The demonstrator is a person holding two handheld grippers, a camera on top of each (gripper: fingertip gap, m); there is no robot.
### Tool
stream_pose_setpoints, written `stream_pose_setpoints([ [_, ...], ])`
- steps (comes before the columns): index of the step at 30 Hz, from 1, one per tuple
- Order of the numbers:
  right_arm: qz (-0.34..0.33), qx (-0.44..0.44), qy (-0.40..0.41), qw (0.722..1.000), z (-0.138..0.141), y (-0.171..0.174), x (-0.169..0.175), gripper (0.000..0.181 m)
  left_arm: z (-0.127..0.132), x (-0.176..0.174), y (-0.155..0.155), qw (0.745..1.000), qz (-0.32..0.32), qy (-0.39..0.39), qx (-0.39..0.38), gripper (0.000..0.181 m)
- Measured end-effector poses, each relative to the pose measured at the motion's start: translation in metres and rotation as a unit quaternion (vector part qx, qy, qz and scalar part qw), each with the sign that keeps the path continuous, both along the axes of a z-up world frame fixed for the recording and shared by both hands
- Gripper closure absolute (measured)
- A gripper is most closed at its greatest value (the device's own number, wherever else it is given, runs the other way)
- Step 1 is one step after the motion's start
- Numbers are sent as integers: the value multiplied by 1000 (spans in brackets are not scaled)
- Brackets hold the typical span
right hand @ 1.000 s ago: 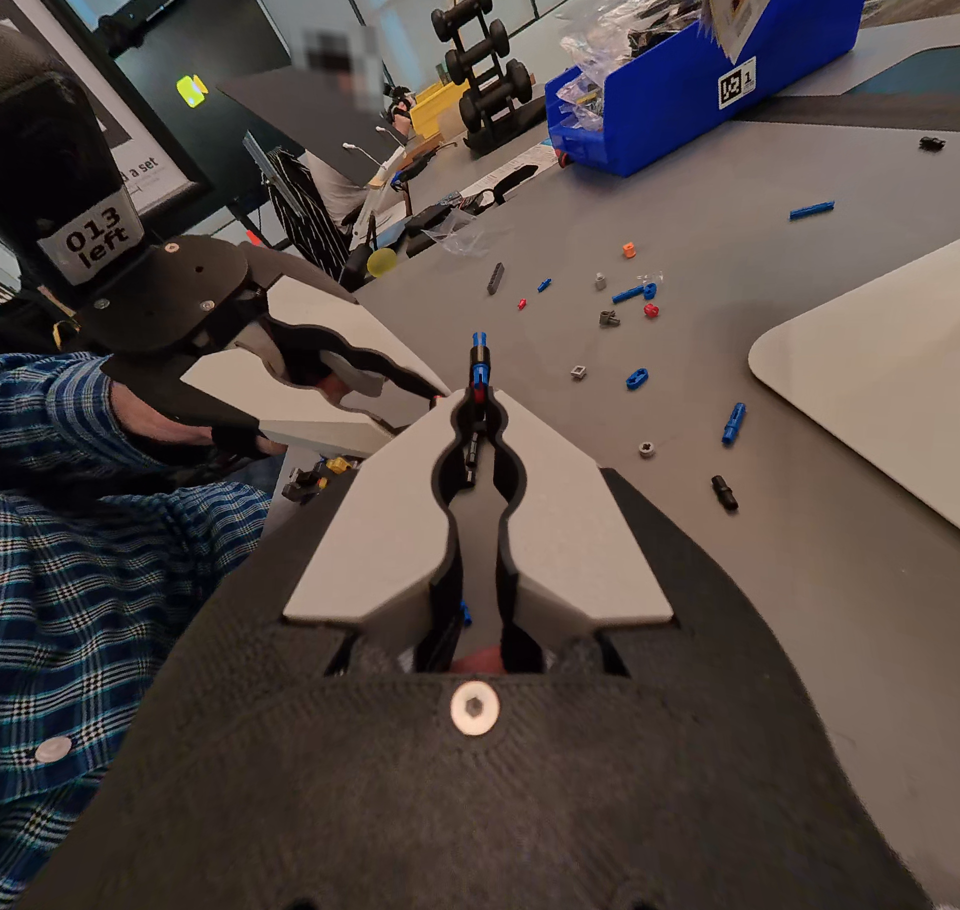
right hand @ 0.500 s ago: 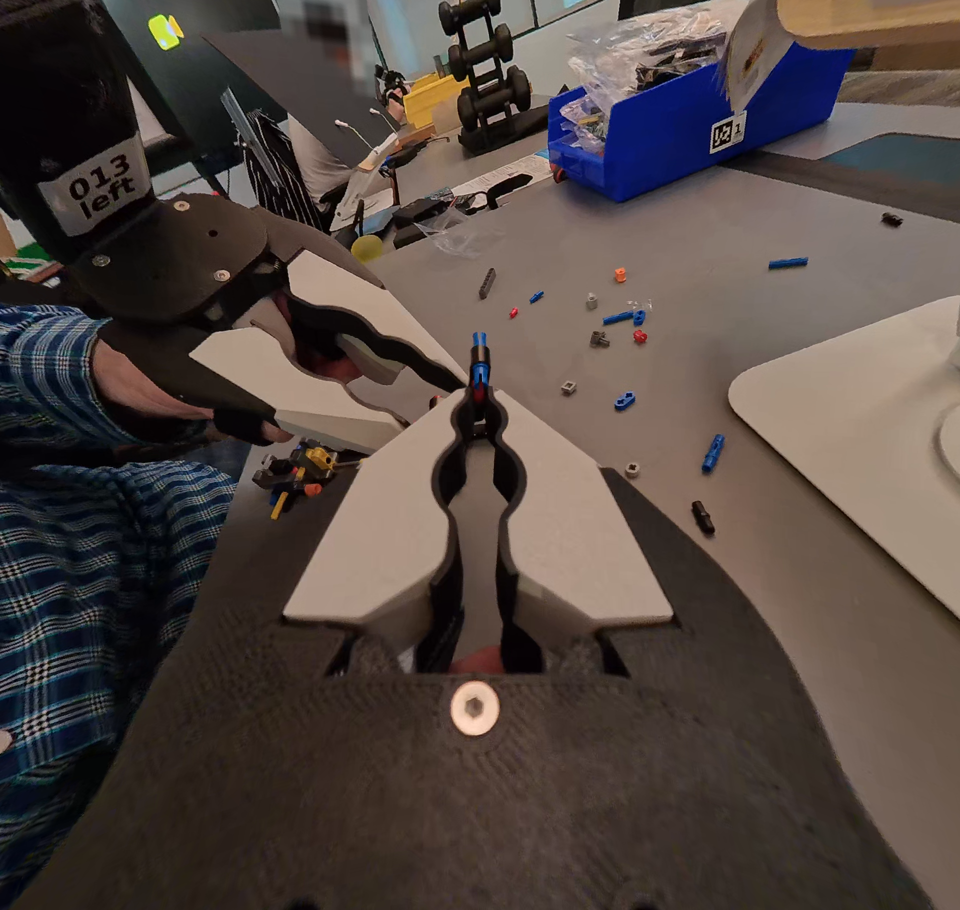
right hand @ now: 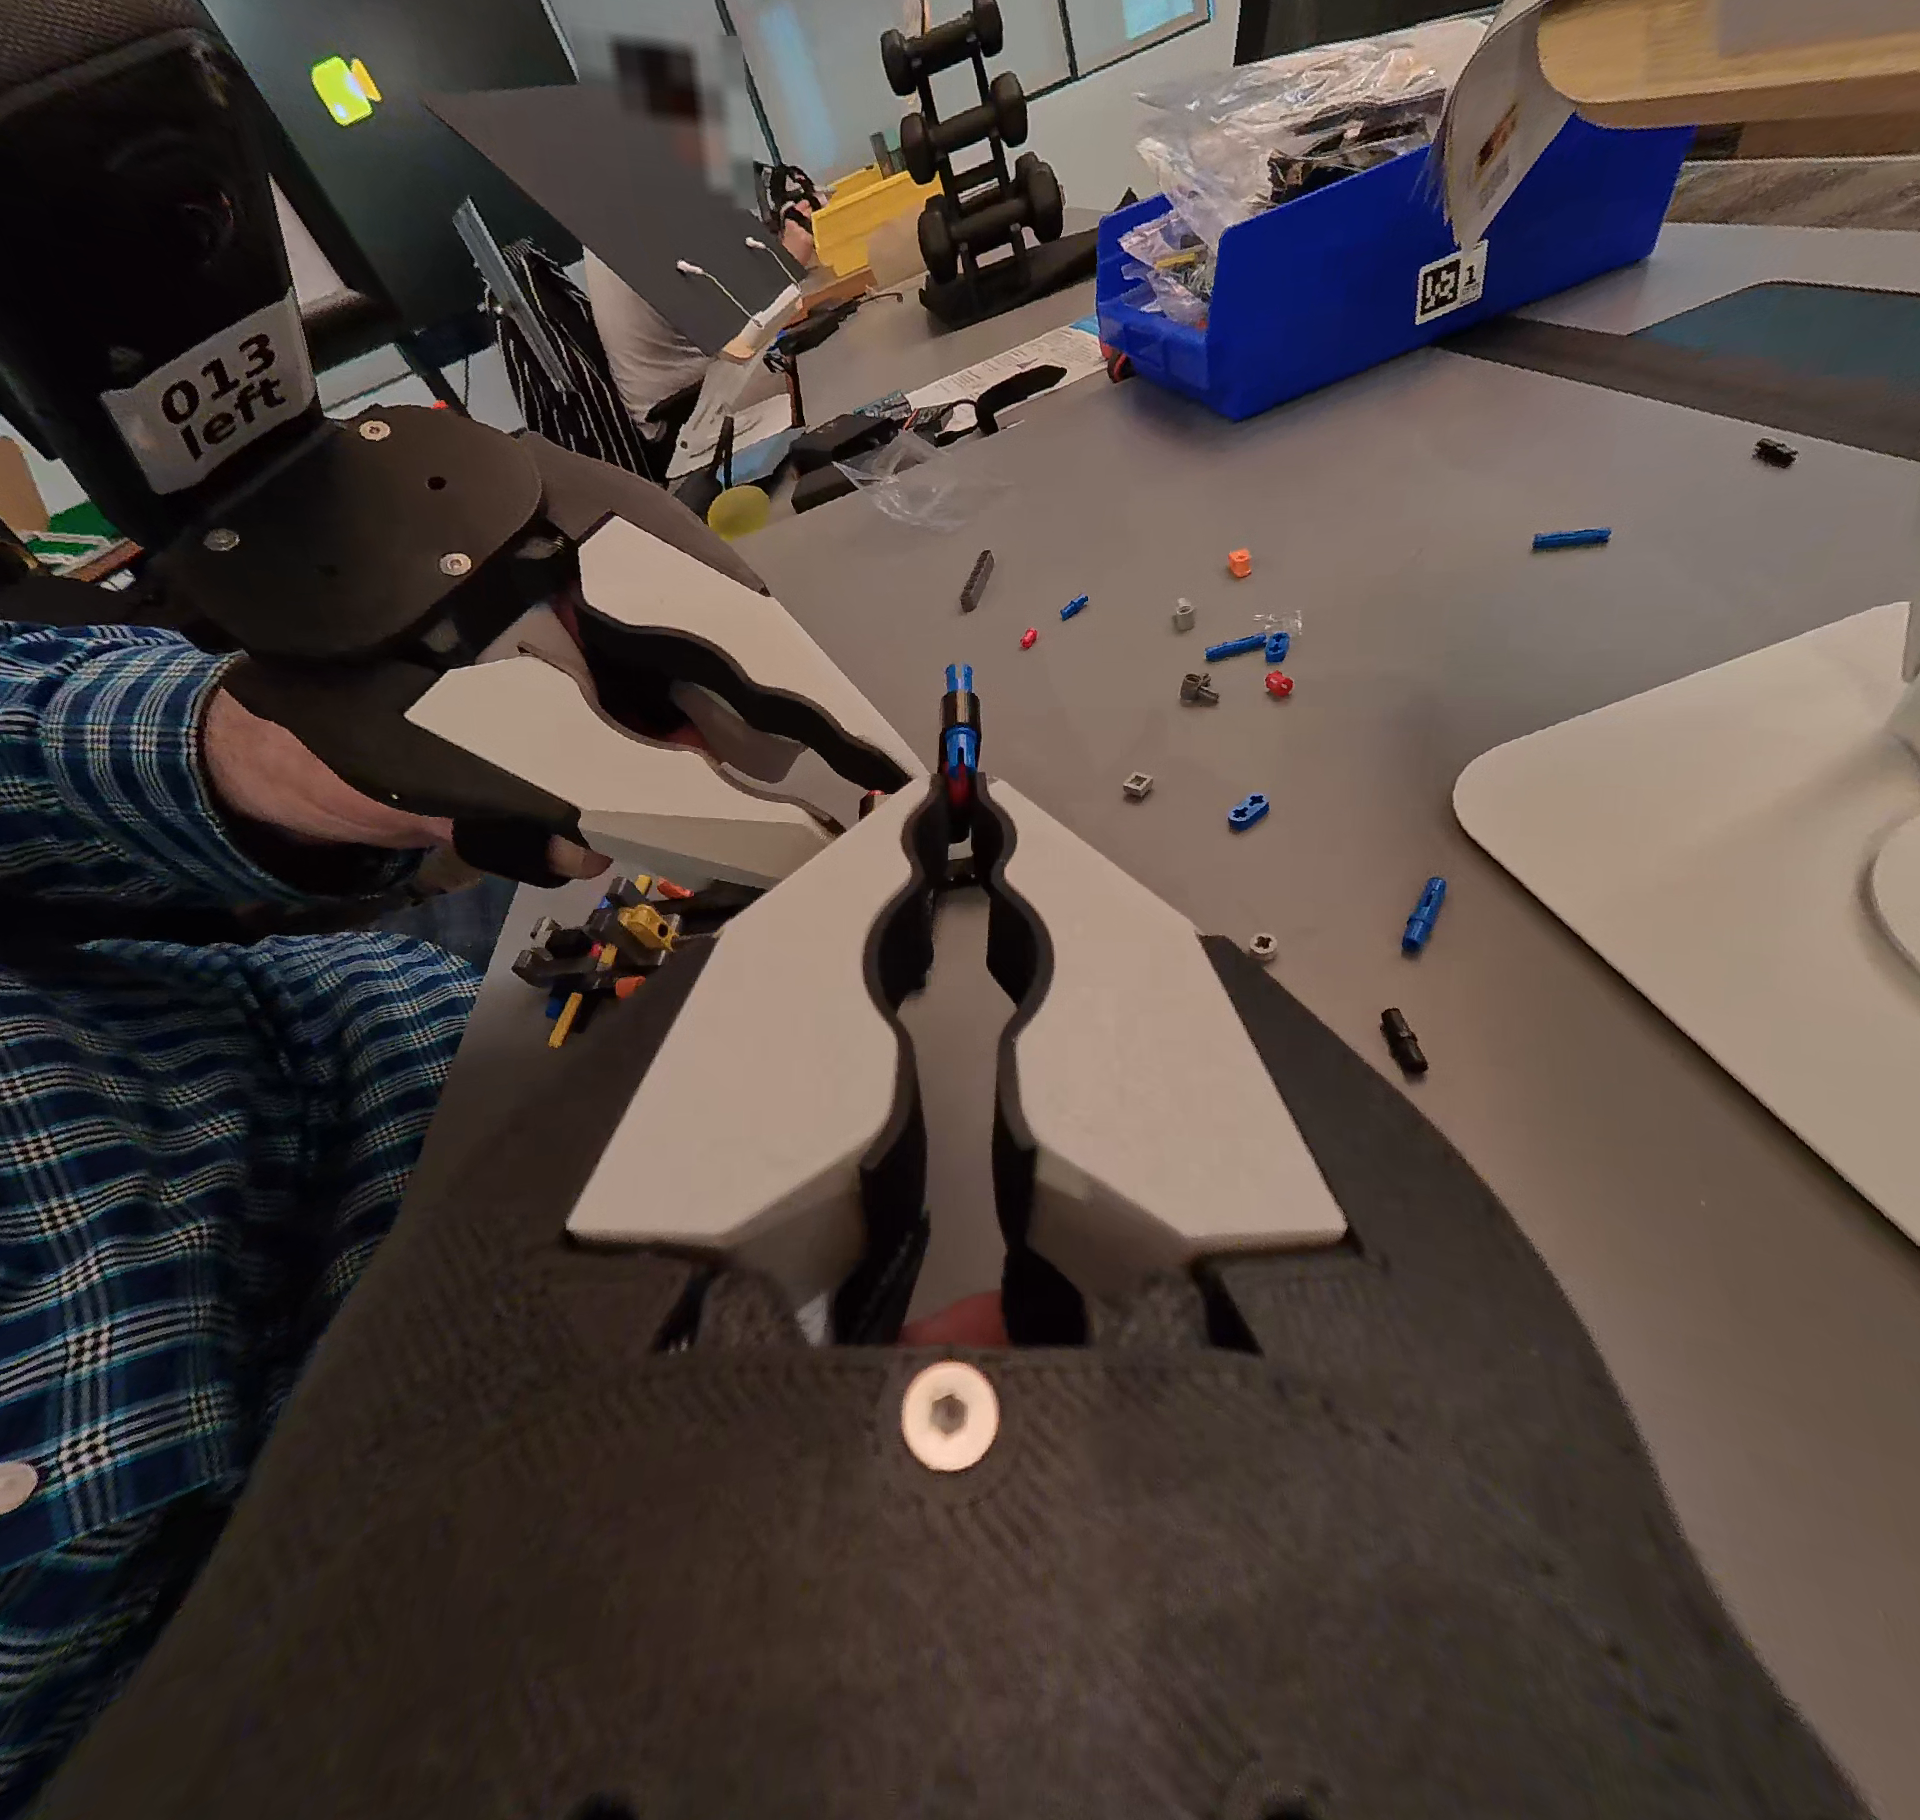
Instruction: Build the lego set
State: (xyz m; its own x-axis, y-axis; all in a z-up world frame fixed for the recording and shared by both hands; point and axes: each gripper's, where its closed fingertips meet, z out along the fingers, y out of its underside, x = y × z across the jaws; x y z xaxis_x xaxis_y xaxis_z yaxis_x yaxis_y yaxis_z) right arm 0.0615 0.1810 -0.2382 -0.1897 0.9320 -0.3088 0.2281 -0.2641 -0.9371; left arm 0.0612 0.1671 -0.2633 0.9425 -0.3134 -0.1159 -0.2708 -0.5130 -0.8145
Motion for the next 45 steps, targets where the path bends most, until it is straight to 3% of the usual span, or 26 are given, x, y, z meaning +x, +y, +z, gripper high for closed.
stream_pose_setpoints([
  [1,0,-3,1,1000,0,0,0,181,0,-1,0,1000,1,-1,0,163],
  [45,28,-75,32,996,13,0,5,181,13,3,-2,999,-16,-23,27,156],
])
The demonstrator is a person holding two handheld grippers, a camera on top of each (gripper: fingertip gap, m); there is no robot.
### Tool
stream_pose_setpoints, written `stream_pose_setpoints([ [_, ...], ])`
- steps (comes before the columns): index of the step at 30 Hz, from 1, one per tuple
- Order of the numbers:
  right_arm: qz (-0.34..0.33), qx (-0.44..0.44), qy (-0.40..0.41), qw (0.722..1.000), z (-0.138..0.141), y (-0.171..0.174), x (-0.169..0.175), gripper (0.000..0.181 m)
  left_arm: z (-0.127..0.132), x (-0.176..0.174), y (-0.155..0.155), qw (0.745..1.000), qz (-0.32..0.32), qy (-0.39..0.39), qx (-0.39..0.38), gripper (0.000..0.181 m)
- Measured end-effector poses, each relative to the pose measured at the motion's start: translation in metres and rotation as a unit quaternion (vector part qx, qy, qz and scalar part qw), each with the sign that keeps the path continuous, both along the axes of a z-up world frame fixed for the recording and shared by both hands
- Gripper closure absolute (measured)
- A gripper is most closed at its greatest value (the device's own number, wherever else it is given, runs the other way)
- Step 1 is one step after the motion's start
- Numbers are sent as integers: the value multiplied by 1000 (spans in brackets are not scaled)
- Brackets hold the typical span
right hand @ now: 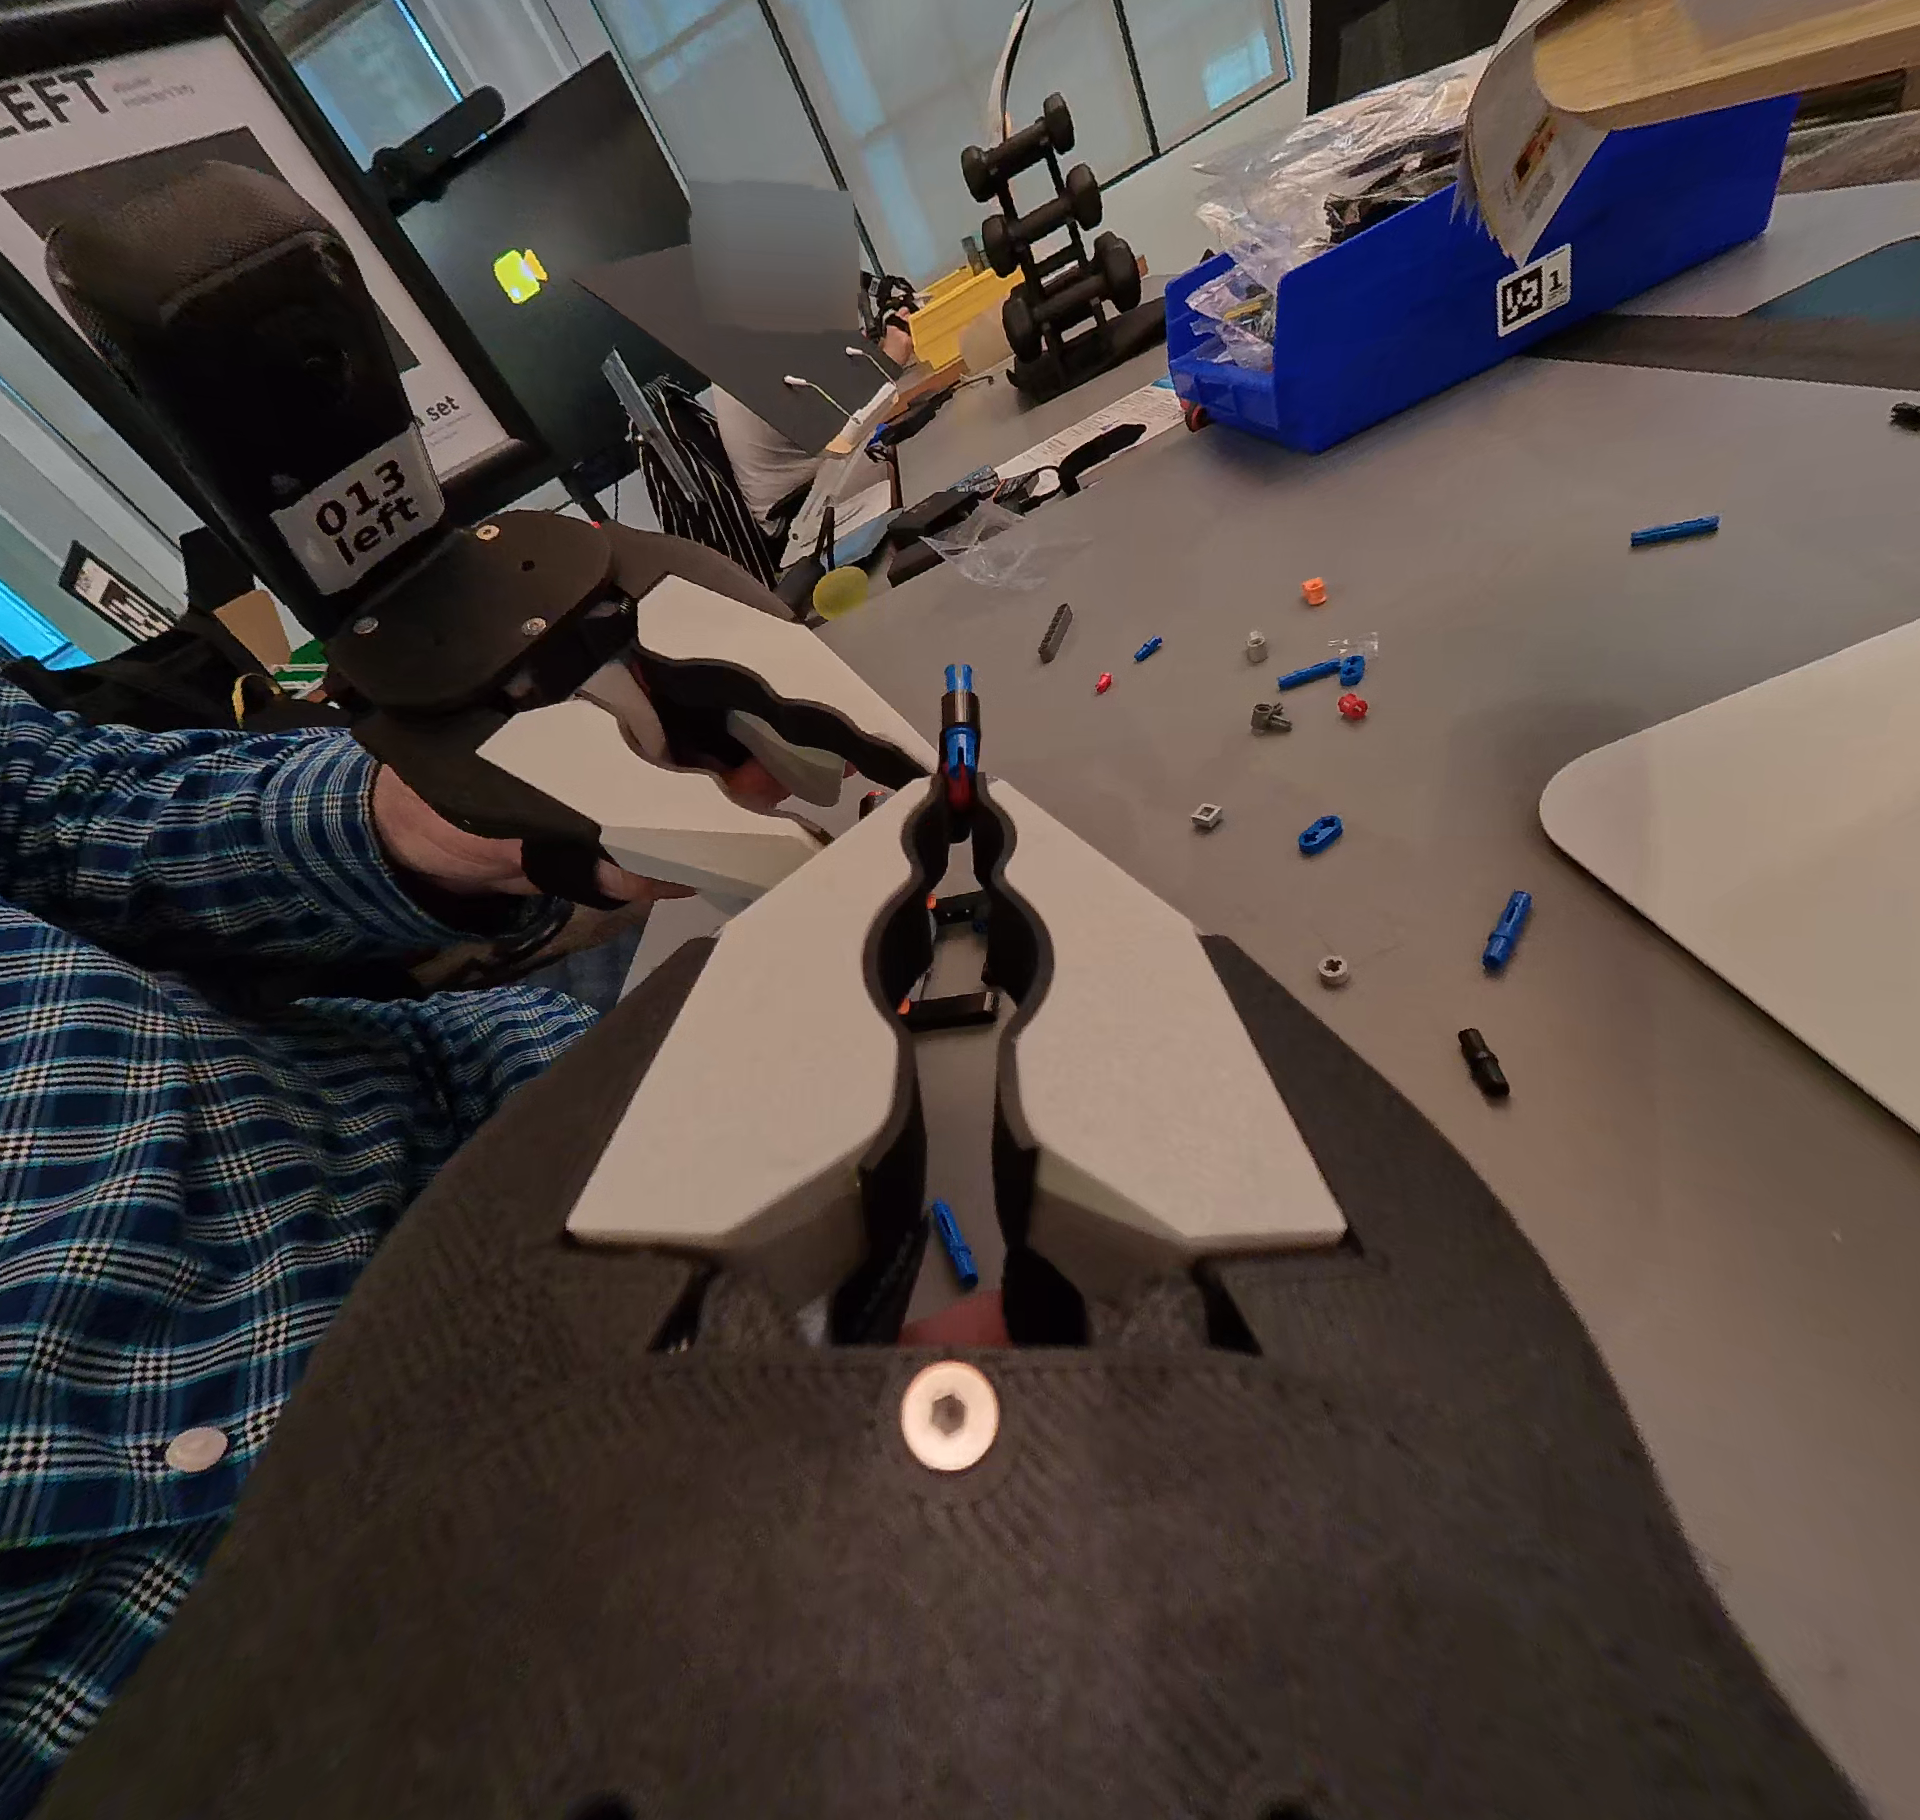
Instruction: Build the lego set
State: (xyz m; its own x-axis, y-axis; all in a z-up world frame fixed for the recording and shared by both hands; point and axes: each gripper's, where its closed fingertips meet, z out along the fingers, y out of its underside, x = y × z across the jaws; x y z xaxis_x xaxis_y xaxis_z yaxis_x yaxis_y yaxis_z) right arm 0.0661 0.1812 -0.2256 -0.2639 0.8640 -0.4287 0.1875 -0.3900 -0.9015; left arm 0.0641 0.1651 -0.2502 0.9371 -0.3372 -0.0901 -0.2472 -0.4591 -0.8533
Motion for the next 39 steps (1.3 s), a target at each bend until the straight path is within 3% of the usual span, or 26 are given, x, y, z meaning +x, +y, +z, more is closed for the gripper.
stream_pose_setpoints([
  [8,8,-27,20,999,8,1,3,181,8,3,-1,1000,-10,0,23,158],
  [13,1,1,35,999,14,1,5,181,10,6,-1,1000,-16,-5,25,157],
  [23,-48,158,14,986,11,2,4,181,23,-1,0,998,-11,-43,38,156],
  [31,-101,360,4,928,13,-2,5,181,43,-10,2,998,-11,-42,51,152],
  [34,-93,299,26,949,20,-5,5,181,42,-8,3,998,-16,-27,52,150],
  [37,-79,144,70,984,34,1,10,180,40,1,5,998,-26,-15,59,149],
  [39,-70,64,93,991,41,7,14,180,42,6,8,997,-27,2,74,151],
])
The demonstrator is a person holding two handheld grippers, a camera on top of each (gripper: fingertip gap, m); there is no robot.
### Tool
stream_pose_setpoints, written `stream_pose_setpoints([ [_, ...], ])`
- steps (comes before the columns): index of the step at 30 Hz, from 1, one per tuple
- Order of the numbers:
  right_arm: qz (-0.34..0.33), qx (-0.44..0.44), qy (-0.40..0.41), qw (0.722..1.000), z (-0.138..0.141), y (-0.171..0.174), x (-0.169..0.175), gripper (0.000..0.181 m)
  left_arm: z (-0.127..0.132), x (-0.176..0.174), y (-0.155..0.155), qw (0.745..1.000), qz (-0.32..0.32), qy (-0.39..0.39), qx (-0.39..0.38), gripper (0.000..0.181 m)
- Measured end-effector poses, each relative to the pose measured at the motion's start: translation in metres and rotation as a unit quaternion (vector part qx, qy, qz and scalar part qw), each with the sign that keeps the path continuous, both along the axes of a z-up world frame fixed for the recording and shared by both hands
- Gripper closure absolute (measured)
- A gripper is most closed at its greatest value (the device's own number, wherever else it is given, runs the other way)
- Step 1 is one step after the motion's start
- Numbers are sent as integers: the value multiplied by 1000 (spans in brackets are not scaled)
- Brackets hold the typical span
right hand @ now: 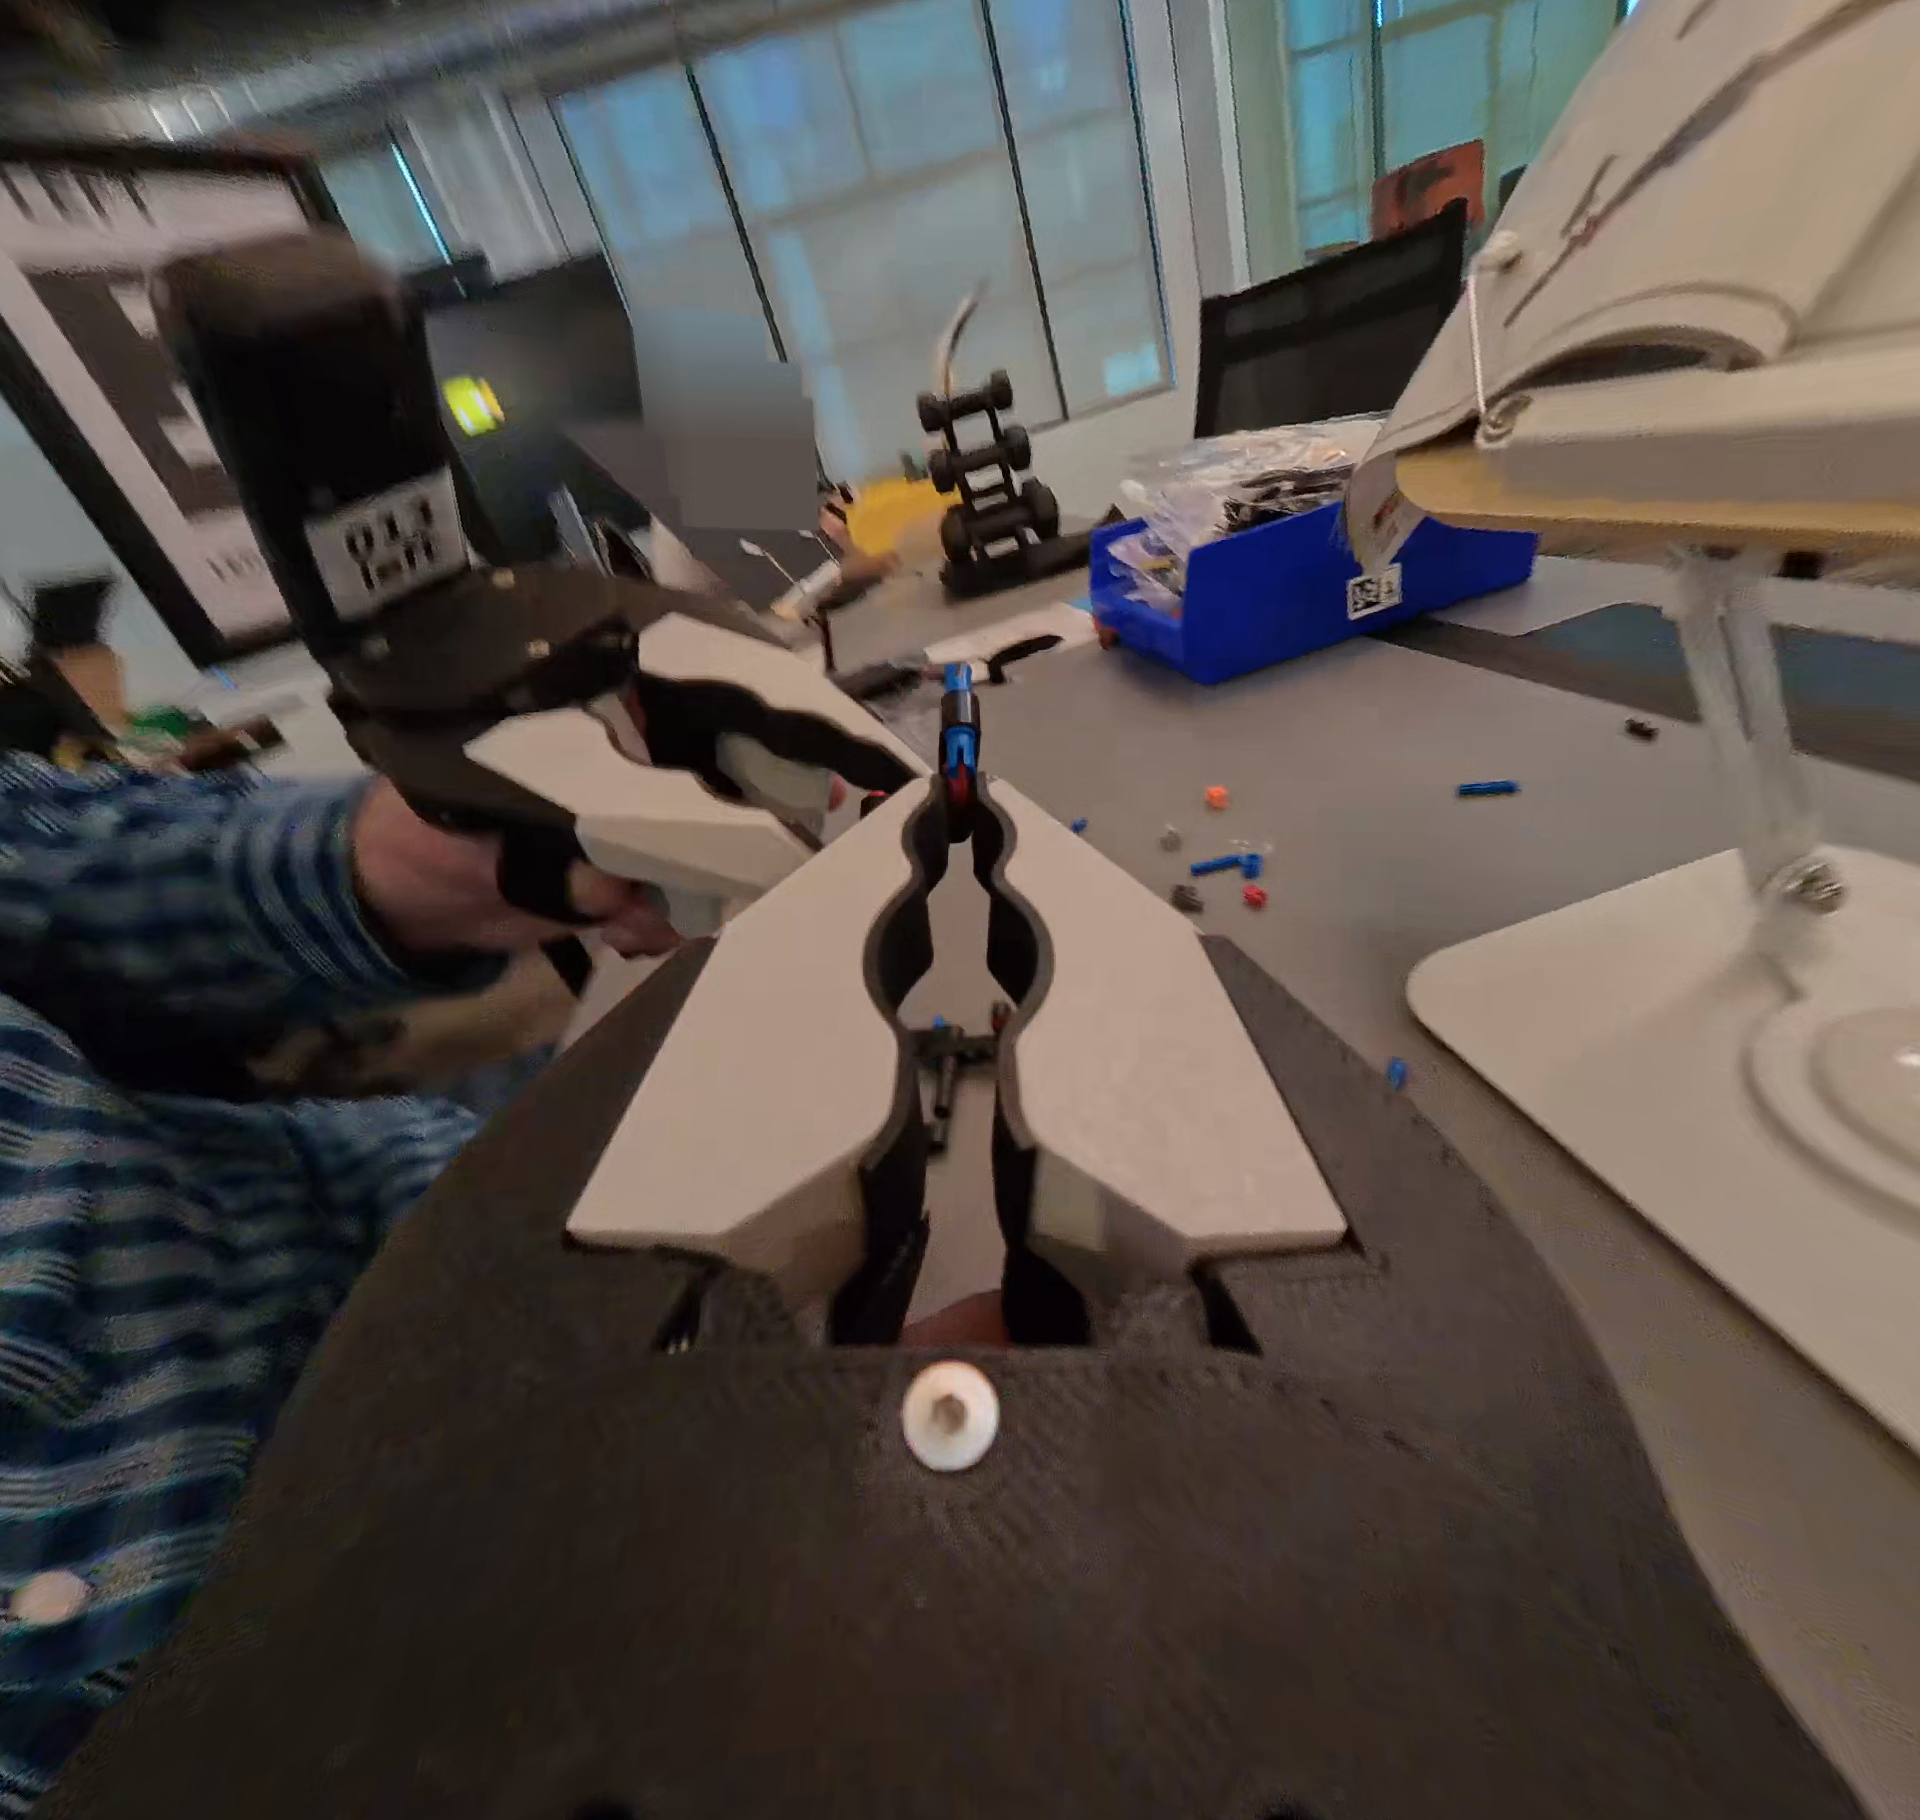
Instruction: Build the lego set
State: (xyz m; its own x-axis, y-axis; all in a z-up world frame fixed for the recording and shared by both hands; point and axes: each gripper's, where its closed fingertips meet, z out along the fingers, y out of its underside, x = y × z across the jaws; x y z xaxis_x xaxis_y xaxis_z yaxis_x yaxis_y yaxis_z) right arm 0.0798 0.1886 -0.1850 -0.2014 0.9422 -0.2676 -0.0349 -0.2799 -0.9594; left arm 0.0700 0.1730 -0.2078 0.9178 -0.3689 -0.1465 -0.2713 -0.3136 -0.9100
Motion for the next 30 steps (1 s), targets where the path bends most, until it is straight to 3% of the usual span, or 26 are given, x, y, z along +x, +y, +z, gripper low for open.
stream_pose_setpoints([
  [5,5,-67,13,998,-1,7,0,180,6,8,8,997,6,61,37,154],
  [13,6,-72,17,997,-2,5,-2,180,8,6,14,989,27,135,54,172],
  [19,52,-97,-2,994,-6,-2,-4,169,14,-3,7,974,-16,218,51,173],
  [22,78,-98,-18,992,-9,-6,-3,159,12,-7,-2,946,-76,313,48,173],
  [26,112,-103,-29,988,-9,-9,1,154,8,-14,-13,884,-158,438,29,172],
  [30,148,-100,-43,983,-10,-15,5,155,3,-14,-18,828,-224,515,19,173],
])
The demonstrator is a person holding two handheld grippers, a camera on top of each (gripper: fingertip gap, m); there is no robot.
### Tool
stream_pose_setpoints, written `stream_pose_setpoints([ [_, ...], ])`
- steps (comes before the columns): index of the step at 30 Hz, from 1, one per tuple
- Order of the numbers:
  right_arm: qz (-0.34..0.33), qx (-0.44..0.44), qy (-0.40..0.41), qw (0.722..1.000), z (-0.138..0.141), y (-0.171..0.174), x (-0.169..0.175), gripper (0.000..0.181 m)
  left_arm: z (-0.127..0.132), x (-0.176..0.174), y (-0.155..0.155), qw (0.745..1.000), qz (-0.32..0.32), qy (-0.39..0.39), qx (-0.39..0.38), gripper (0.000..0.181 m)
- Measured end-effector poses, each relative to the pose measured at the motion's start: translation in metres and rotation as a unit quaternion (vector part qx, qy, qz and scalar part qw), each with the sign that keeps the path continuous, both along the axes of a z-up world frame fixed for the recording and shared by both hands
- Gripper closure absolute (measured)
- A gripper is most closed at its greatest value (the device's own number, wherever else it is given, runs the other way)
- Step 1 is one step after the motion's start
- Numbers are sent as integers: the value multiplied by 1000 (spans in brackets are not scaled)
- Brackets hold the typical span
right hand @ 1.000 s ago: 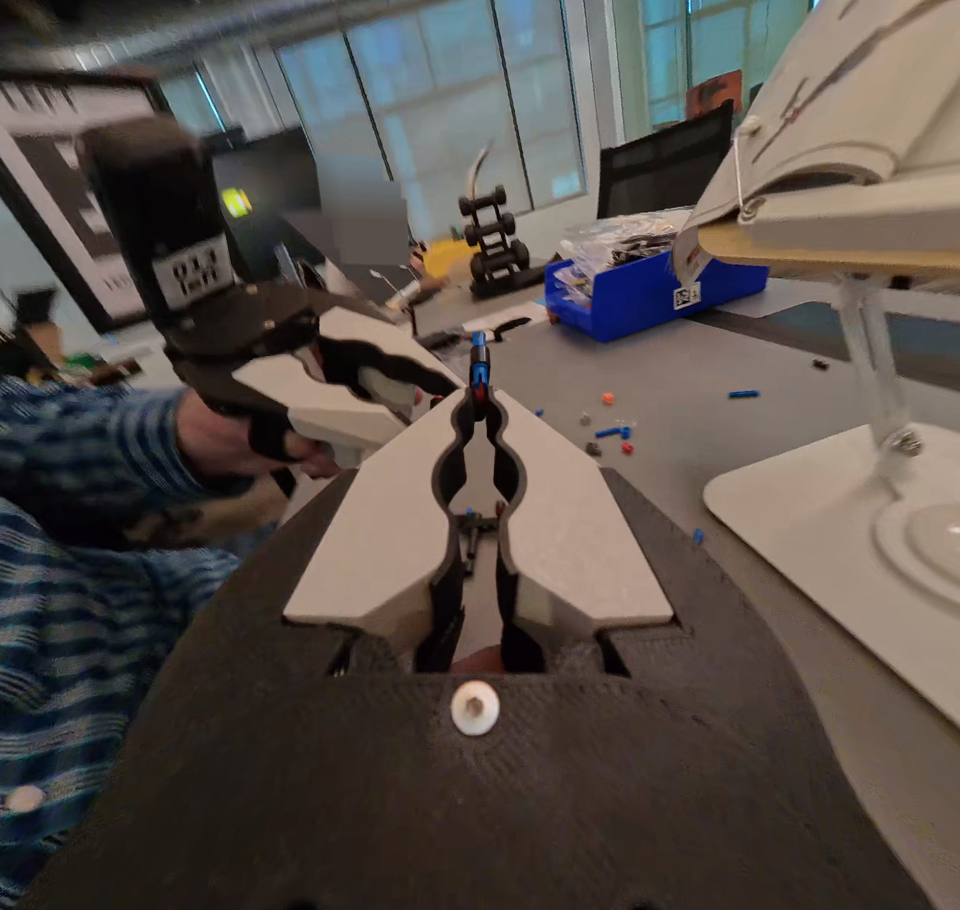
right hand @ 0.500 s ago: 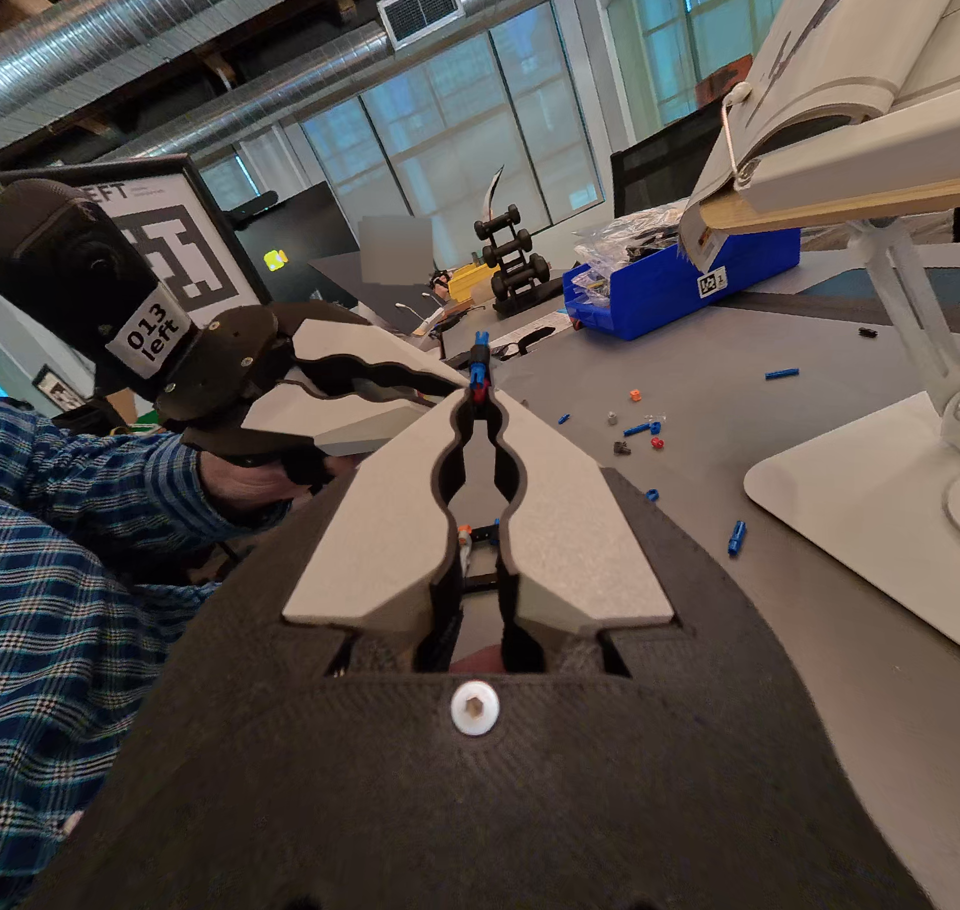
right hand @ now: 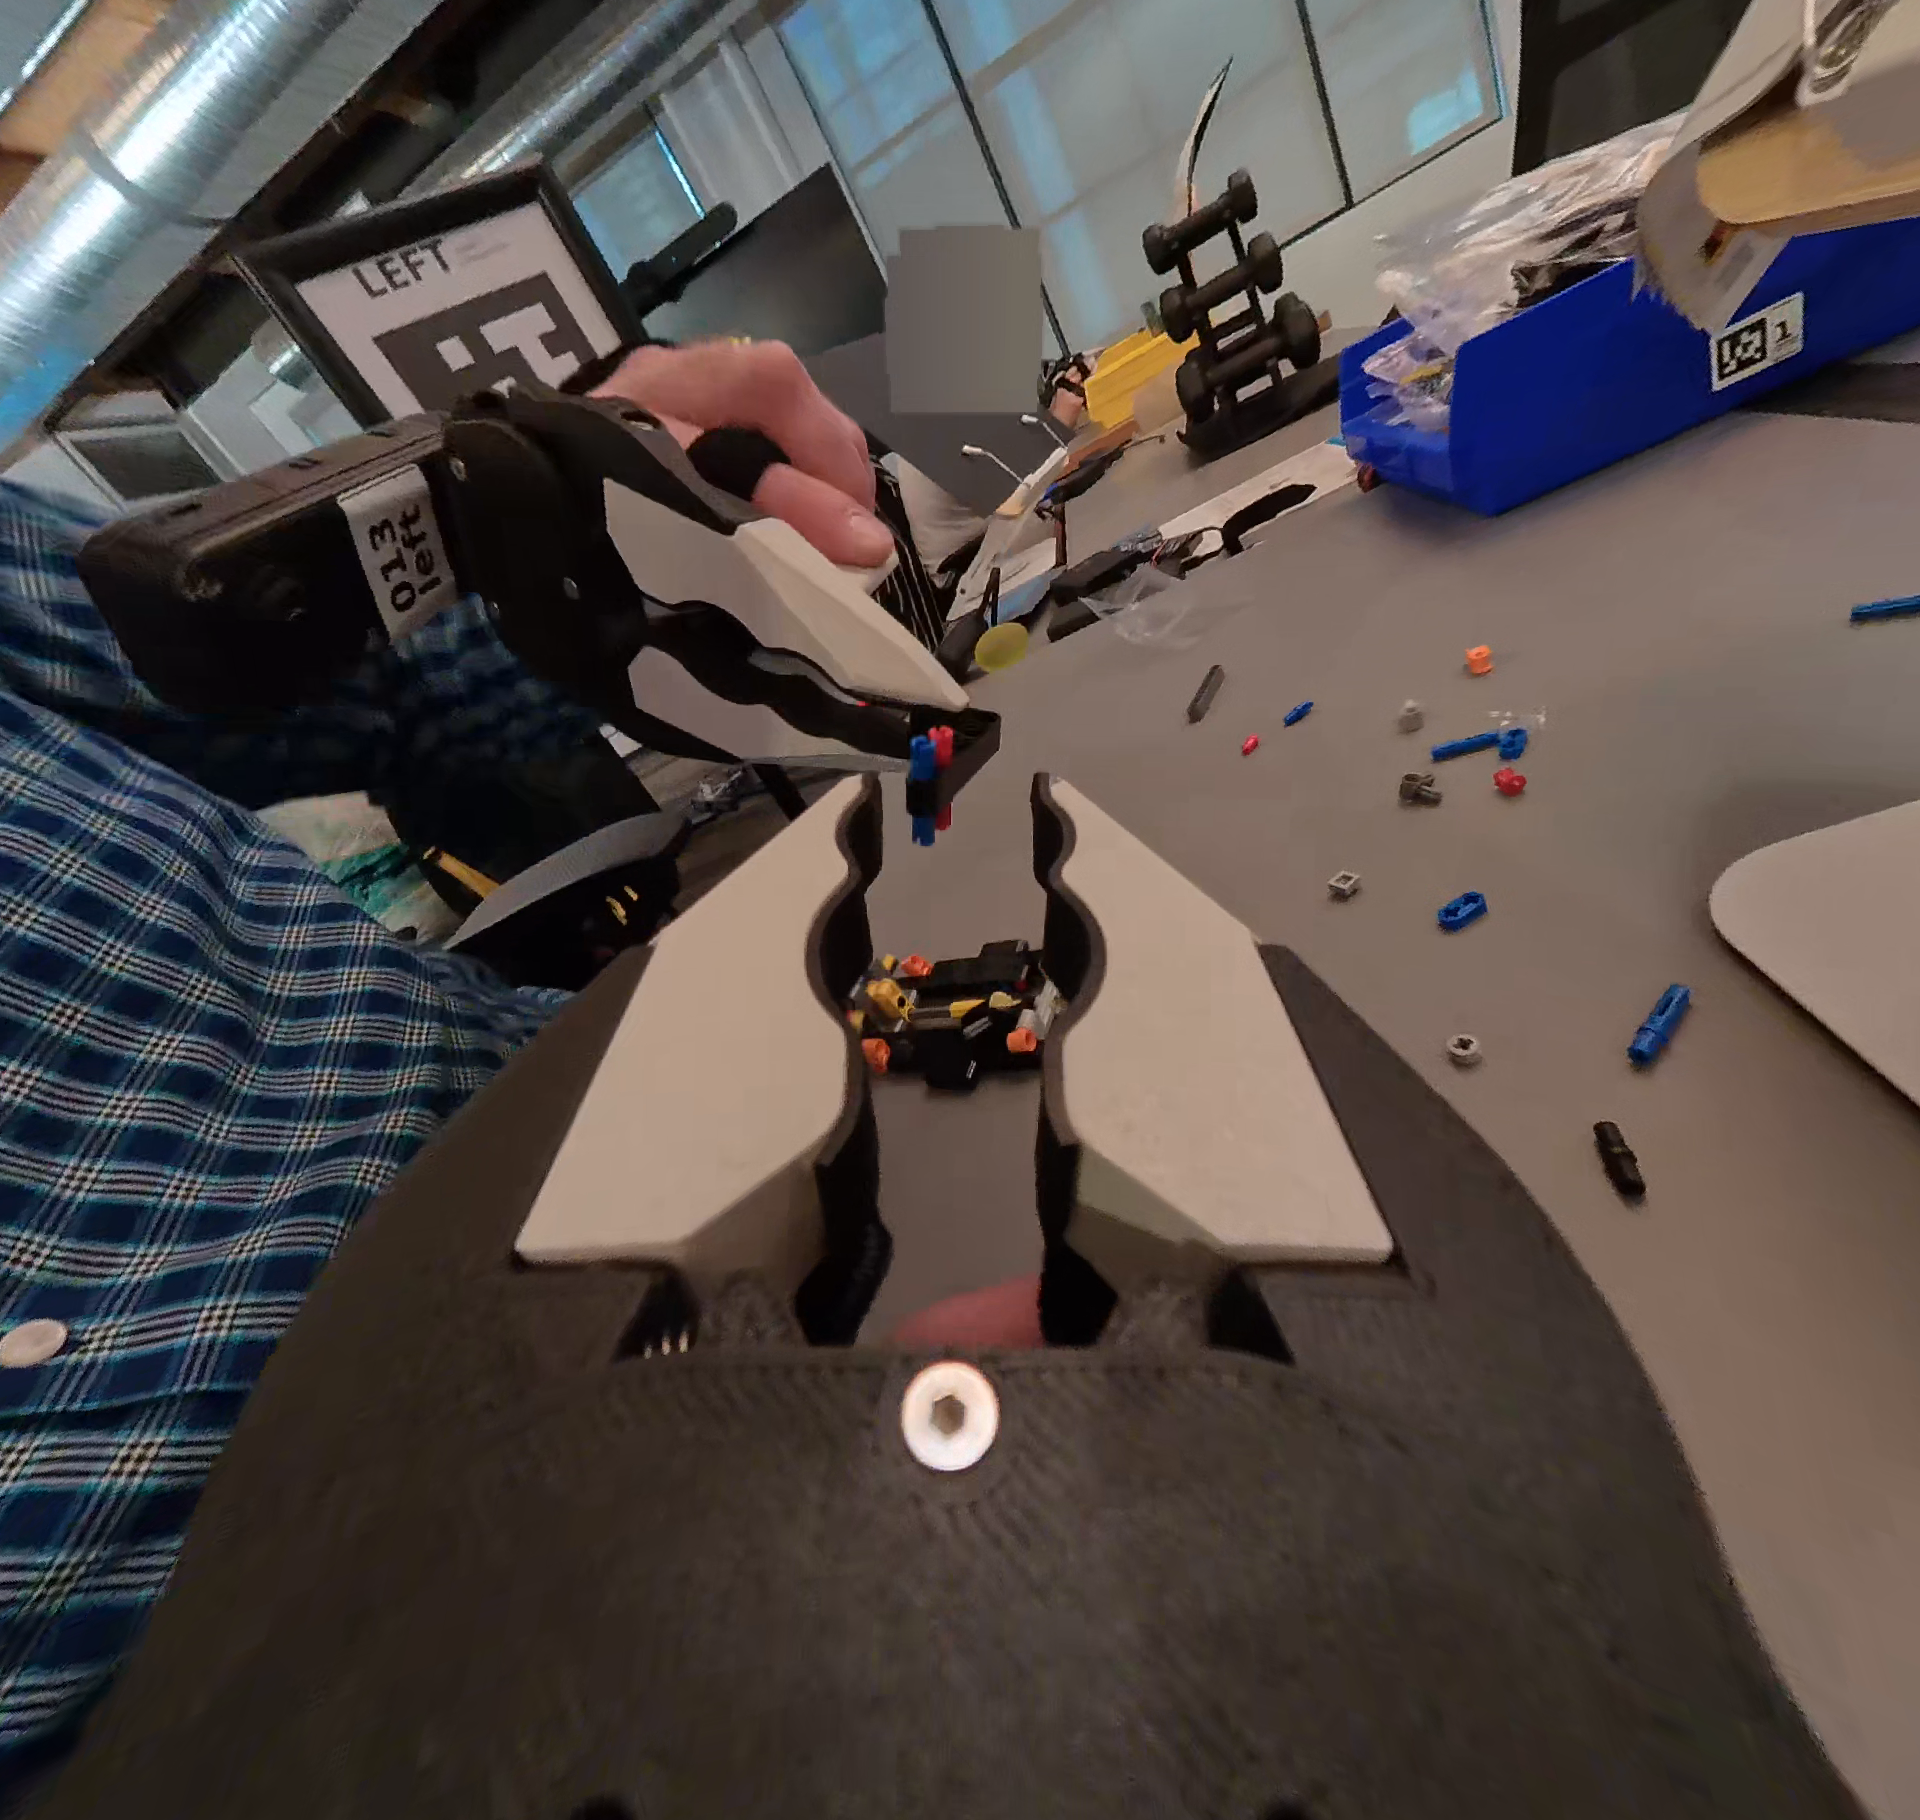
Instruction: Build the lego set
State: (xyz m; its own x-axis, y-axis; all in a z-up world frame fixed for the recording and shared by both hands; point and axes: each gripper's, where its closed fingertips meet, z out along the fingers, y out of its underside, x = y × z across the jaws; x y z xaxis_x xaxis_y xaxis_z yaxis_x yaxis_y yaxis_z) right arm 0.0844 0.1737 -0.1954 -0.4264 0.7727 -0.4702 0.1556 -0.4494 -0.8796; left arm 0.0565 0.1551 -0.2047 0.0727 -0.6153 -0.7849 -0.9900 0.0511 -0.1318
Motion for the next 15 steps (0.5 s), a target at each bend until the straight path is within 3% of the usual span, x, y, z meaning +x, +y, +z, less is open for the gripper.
stream_pose_setpoints([
  [10,30,53,-92,994,-33,-18,-6,170,-26,15,-4,972,-113,200,-41,173],
  [15,23,89,-126,988,-48,-19,-8,177,-37,15,-4,960,-126,237,-77,173],
])
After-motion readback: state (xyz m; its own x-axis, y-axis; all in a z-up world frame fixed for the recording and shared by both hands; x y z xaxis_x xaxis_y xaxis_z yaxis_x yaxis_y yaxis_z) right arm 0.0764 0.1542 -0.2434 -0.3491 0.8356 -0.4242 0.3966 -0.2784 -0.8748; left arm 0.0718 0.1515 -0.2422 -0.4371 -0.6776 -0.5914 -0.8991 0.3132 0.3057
